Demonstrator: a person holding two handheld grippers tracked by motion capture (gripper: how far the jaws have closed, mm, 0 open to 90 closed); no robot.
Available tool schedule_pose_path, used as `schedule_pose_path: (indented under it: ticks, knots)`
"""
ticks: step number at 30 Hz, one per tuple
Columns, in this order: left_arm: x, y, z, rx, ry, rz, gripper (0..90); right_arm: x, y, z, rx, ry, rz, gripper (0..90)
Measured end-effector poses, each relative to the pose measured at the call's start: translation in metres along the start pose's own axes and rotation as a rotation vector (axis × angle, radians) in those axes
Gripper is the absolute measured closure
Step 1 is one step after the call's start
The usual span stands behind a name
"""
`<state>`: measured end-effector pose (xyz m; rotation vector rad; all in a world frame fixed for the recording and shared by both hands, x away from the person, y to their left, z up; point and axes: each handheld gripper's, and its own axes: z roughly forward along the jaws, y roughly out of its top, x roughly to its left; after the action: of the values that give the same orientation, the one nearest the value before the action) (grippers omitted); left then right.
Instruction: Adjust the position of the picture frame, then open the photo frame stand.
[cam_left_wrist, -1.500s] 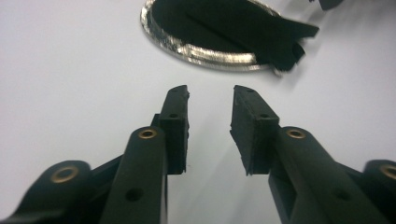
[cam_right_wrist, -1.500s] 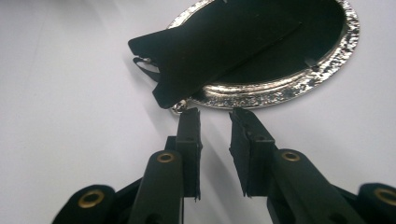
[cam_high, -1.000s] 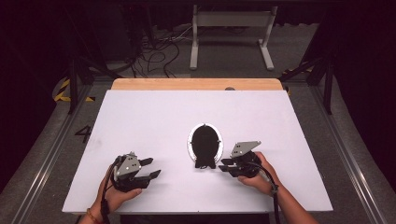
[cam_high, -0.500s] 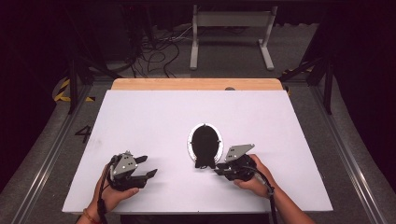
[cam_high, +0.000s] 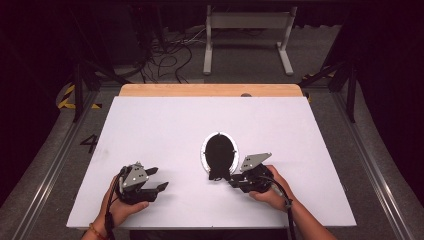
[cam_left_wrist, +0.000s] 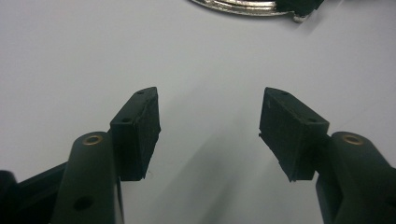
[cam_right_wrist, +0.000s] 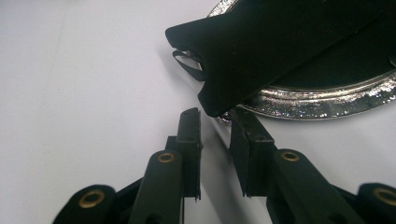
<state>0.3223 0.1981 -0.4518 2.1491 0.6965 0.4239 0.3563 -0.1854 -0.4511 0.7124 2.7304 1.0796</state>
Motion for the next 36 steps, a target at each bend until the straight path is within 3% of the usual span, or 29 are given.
schedule_pose_path:
  ticks: [8, 19, 29, 30, 31, 33, 34, 36]
  knots:
    - [-0.001, 0.0, -0.001, 0.003, 0.005, 0.005, 38.9, -0.003, 0.0, 0.001, -0.012, 0.025, 0.038, 70.9]
    - [-0.002, 0.001, 0.004, 0.015, -0.01, 0.005, 37.9, -0.002, 0.008, 0.004, 0.026, 0.036, 0.034, 61.4]
    - [-0.007, 0.005, 0.012, 0.032, -0.036, 0.024, 35.8, -0.013, 0.008, 0.01, -0.057, 0.15, 0.137, 48.1]
    - [-0.009, 0.005, 0.013, 0.036, -0.038, 0.025, 35.8, -0.016, 0.008, 0.01, -0.093, 0.202, 0.167, 40.8]
    - [-0.01, 0.006, 0.013, 0.036, -0.039, 0.03, 35.6, -0.017, 0.008, 0.01, -0.097, 0.214, 0.178, 40.8]
    - [-0.01, 0.006, 0.013, 0.038, -0.041, 0.029, 35.3, -0.018, 0.008, 0.01, -0.098, 0.219, 0.19, 39.0]
    - [-0.011, 0.006, 0.015, 0.045, -0.041, 0.03, 35.0, -0.02, 0.008, 0.011, -0.114, 0.245, 0.22, 36.0]
    - [-0.012, 0.006, 0.017, 0.055, -0.047, 0.028, 34.3, -0.021, 0.008, 0.011, -0.119, 0.242, 0.232, 34.5]
